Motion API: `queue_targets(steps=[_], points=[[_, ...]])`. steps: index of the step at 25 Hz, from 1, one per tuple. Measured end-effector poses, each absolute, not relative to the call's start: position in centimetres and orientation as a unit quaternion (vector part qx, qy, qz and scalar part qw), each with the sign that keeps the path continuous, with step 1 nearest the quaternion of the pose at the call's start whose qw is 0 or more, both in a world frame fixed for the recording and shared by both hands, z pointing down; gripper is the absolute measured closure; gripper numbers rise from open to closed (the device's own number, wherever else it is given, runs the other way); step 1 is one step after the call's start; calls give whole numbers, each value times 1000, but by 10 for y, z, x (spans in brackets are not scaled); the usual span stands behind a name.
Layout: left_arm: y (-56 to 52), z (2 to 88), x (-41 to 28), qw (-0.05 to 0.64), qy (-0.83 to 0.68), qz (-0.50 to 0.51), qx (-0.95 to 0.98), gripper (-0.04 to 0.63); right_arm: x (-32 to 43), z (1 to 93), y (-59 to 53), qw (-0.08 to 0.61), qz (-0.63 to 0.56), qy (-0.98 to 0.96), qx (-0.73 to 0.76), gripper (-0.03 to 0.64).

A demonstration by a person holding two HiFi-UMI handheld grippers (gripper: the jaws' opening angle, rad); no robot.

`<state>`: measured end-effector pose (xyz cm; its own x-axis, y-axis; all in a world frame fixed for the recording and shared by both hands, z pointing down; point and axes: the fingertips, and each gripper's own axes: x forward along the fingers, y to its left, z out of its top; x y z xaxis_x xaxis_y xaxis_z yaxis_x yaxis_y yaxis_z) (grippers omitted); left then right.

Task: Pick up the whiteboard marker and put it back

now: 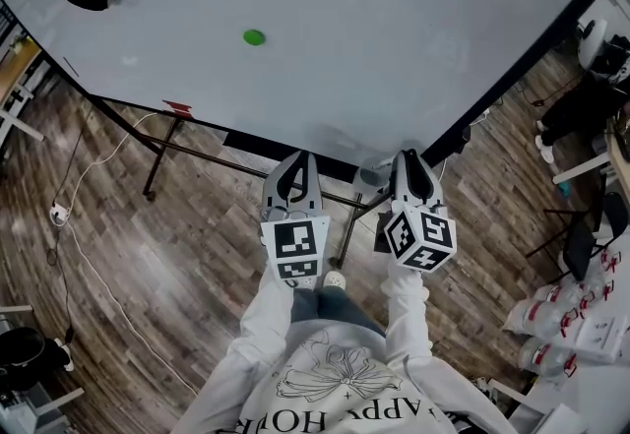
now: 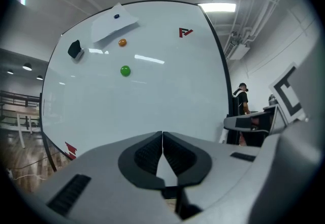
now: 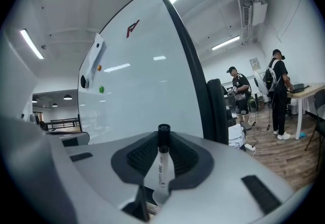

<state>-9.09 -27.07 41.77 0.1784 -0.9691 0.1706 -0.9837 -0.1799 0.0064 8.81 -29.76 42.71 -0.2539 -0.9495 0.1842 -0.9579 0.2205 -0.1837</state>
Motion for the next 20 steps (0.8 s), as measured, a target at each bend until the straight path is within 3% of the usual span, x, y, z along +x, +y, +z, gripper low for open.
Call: queue_targets(steps=[20], points=[[-270,388,-80,34,-637,43,769,589,94,404,-296,10,111,-786,607,554]])
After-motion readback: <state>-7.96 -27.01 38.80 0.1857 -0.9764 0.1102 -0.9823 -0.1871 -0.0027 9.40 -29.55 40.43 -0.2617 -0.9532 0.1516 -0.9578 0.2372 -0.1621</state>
